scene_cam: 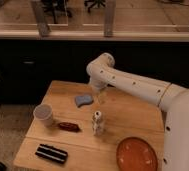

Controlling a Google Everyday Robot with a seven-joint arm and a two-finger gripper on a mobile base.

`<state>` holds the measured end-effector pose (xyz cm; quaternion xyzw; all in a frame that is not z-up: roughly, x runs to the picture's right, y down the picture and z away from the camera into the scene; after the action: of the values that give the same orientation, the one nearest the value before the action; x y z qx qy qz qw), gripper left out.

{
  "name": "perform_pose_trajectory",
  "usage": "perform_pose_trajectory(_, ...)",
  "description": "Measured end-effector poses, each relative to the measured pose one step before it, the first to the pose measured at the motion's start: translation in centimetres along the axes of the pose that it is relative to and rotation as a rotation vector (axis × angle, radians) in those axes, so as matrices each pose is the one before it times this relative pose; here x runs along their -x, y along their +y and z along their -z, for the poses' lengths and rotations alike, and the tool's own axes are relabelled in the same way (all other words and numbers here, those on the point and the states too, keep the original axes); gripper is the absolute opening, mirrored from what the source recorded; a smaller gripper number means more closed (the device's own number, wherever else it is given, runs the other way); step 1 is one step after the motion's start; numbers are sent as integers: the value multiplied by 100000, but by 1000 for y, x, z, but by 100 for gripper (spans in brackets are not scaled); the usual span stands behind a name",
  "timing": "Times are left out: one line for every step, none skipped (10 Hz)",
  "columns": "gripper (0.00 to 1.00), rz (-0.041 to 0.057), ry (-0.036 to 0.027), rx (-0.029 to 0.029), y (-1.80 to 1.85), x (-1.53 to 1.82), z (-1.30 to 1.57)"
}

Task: Place the white sponge in the ceramic bowl

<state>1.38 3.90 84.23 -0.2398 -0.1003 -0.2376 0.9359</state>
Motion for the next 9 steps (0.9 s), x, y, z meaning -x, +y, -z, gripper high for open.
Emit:
perform_pose_trajectory(80,873,-404,106,-514,506,-515)
perform_pose_trajectory(80,1266,-175,19,-650,641,-607)
perform_pose_trajectory(80,68,-477,5,-302,295,-239)
perform_pose_trajectory(80,262,-93,70,-122,-95,-291)
perform_pose_trajectory(80,642,-88,-51,-293,-144,-254)
perform_pose_trajectory(80,1847,-523,58,-850,414,-414)
perform_pose_trajectory(80,904,-632,-241,-594,610,-200)
perform_pose_trajectory(80,-52,-213,641,37,113,-294)
perform_pose_trajectory(80,25,142,124,-161,-46,-385)
